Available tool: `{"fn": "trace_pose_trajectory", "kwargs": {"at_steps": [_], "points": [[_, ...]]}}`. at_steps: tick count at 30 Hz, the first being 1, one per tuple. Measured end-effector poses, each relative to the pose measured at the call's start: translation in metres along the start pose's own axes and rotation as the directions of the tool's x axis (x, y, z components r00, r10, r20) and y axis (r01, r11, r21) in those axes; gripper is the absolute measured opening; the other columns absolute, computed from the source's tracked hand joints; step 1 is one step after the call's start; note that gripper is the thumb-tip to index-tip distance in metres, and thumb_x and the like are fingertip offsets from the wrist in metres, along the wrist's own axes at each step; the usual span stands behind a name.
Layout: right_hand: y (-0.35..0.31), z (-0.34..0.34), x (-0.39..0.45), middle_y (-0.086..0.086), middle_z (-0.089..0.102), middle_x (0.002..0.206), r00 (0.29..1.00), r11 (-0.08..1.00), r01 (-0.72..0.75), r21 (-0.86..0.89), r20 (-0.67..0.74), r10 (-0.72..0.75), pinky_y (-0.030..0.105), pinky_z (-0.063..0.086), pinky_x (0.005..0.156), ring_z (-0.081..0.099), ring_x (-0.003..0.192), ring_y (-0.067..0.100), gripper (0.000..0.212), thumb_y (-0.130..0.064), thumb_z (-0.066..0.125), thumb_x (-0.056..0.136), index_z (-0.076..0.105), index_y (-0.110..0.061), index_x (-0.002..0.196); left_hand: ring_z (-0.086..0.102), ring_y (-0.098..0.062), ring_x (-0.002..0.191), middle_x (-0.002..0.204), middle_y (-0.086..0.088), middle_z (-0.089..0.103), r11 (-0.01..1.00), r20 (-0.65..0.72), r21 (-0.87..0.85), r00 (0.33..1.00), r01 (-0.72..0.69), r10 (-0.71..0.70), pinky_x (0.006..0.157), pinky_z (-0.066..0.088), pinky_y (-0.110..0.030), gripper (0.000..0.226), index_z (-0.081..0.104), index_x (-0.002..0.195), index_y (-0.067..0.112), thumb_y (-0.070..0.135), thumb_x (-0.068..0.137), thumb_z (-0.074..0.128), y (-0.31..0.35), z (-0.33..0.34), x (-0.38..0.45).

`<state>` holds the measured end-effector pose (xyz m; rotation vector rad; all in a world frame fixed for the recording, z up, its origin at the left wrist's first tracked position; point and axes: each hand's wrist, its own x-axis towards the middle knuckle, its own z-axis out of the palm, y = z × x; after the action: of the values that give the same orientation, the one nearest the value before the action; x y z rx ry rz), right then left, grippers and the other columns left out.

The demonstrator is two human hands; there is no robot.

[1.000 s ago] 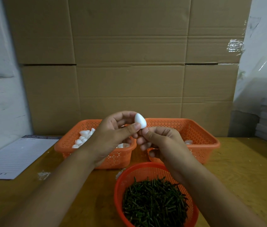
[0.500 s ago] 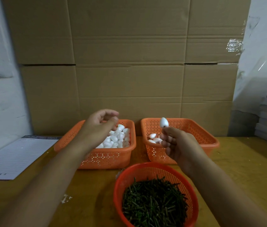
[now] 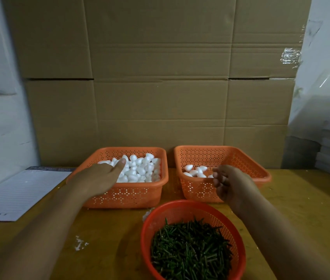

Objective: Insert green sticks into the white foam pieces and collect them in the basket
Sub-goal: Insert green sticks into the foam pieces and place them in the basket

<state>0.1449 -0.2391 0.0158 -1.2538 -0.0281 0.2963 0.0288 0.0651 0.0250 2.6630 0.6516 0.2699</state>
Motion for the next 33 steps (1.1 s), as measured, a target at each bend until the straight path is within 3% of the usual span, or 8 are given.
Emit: {"fn": "trace_pose_trajectory", "kwargs": {"at_steps": [5,10,16,21,25,29,33], "points": [[-0.001,0.011,-0.013,0.0,0.064,0.061,0.997,0.996,-0.002,-0.09,0.074,0.008,0.02,0.041,0.044,0.056,0.051,0.008,0.019,-0.01,0.059,0.092,0.065,-0.003,0.109,0.039,-0.028,0.143,0.159,-0.012,0.037,0.985,0.084,0.125,0.988,0.117,-0.128,0.113,0.028,-0.04,0.096,0.035,0.155,0.025,0.083,0.085,0.002,-0.003,0.0,0.0],[-0.002,0.028,-0.029,0.001,0.068,0.068,0.967,0.966,0.047,-0.255,0.255,0.02,0.021,0.04,0.044,0.058,0.053,0.008,0.019,-0.013,0.059,0.094,0.068,-0.006,0.109,0.038,-0.027,0.143,0.161,-0.009,0.034,0.984,0.134,0.162,0.986,0.077,-0.099,0.111,0.028,-0.038,0.089,0.027,0.157,0.031,0.082,0.087,0.006,-0.003,-0.003,-0.001],[0.0,0.038,-0.041,0.002,0.073,0.073,0.938,0.925,0.129,-0.356,0.346,0.002,0.021,0.044,0.047,0.062,0.056,0.009,0.018,-0.01,0.054,0.095,0.069,-0.008,0.106,0.039,-0.02,0.141,0.159,0.001,0.039,0.991,0.169,0.114,0.984,-0.067,0.047,0.105,0.03,-0.034,0.067,0.051,0.144,0.038,0.07,0.096,0.016,0.005,-0.002,-0.005],[0.0,0.04,-0.044,0.002,0.073,0.071,0.935,0.926,0.131,-0.353,0.355,0.003,0.021,0.044,0.047,0.061,0.056,0.009,0.018,-0.01,0.053,0.096,0.067,-0.007,0.107,0.015,-0.022,0.153,0.164,0.002,0.028,0.985,0.162,0.098,0.979,-0.142,0.125,0.121,0.02,-0.045,0.059,0.053,0.141,0.04,0.066,0.099,0.021,0.022,0.003,-0.008],[-0.001,0.04,-0.043,0.001,0.073,0.072,0.934,0.927,0.137,-0.35,0.357,-0.003,0.021,0.044,0.047,0.062,0.056,0.009,0.017,-0.011,0.054,0.095,0.067,-0.007,0.106,0.007,-0.026,0.155,0.168,0.0,0.013,0.984,0.225,0.114,0.968,-0.139,0.111,0.123,0.011,-0.053,0.062,0.042,0.149,0.042,0.068,0.098,0.016,0.033,0.003,-0.011],[0.001,0.04,-0.042,0.001,0.074,0.072,0.933,0.925,0.138,-0.353,0.36,-0.001,0.021,0.044,0.047,0.062,0.056,0.009,0.017,-0.011,0.055,0.095,0.067,-0.008,0.106,-0.004,-0.027,0.155,0.169,-0.001,-0.002,0.978,0.246,0.144,0.963,-0.15,0.111,0.124,0.002,-0.051,0.066,0.016,0.157,0.044,0.07,0.097,0.013,0.032,0.005,-0.008],[0.001,0.04,-0.041,0.001,0.074,0.071,0.935,0.924,0.138,-0.355,0.355,-0.003,0.021,0.044,0.047,0.063,0.056,0.008,0.017,-0.012,0.055,0.095,0.068,-0.009,0.105,-0.012,-0.024,0.154,0.169,0.0,-0.006,0.977,0.264,0.152,0.959,-0.149,0.105,0.124,0.0,-0.053,0.071,0.021,0.157,0.042,0.073,0.094,0.012,0.025,0.008,-0.003]]}}
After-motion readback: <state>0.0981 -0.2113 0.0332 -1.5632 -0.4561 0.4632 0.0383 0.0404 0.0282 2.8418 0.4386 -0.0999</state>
